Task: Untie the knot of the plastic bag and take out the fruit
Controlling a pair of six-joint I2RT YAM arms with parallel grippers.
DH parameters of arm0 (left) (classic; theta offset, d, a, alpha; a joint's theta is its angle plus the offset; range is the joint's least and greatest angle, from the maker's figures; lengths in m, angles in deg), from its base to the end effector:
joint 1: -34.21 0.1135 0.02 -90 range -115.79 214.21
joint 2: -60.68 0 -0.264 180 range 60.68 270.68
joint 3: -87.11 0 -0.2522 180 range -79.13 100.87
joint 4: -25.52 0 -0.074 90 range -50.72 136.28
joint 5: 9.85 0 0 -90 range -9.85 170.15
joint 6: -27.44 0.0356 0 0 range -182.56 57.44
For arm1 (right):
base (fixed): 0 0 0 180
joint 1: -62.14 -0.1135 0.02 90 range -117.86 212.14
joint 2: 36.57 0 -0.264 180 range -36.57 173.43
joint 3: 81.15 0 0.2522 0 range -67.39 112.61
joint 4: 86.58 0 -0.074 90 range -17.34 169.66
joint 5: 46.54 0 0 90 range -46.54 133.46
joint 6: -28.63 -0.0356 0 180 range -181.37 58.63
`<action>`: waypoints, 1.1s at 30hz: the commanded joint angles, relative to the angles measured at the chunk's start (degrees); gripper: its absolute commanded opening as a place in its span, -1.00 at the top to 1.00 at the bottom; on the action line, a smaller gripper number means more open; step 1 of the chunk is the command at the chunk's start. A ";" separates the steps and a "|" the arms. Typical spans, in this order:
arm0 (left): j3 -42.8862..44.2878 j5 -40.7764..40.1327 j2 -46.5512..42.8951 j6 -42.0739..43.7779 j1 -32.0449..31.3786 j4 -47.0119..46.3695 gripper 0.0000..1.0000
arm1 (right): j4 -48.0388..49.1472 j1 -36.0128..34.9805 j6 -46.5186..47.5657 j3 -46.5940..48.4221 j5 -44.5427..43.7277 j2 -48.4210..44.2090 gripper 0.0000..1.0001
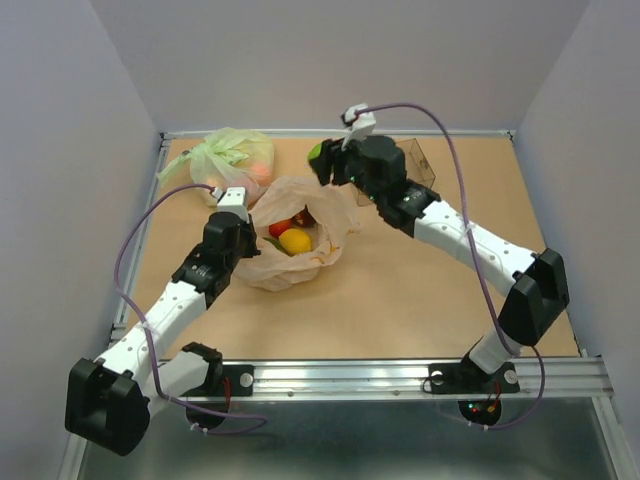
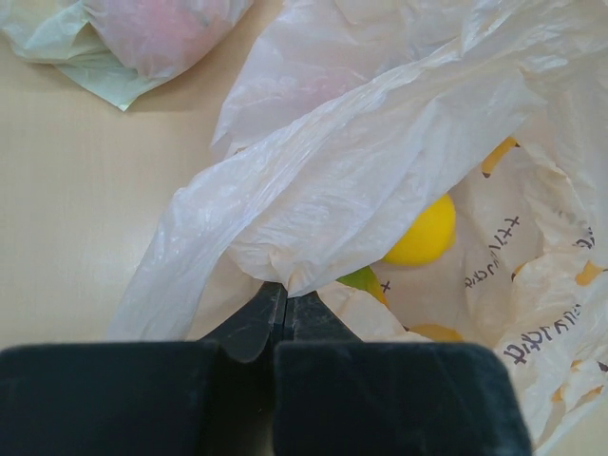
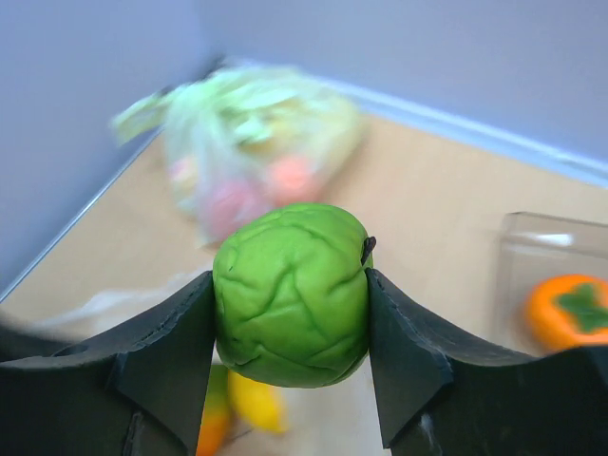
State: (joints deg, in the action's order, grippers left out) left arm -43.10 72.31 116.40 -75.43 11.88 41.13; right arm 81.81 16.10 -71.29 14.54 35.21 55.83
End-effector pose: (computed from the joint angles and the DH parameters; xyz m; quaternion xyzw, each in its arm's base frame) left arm 0.2089 -0.0805 0.2655 0.0297 0.8252 -0.1158 0.5520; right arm 0.2750 0.2778 0.3759 -0.1892 0.7320 0.2580 0.6015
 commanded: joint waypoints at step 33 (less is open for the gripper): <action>0.62 7.56 2.11 1.00 0.62 -4.92 1.00 | -5.31 20.16 0.75 2.46 2.01 3.94 -0.89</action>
State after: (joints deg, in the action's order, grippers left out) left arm -43.10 76.68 118.06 -73.81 12.21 38.61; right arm 76.78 45.14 -75.24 19.26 34.18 68.97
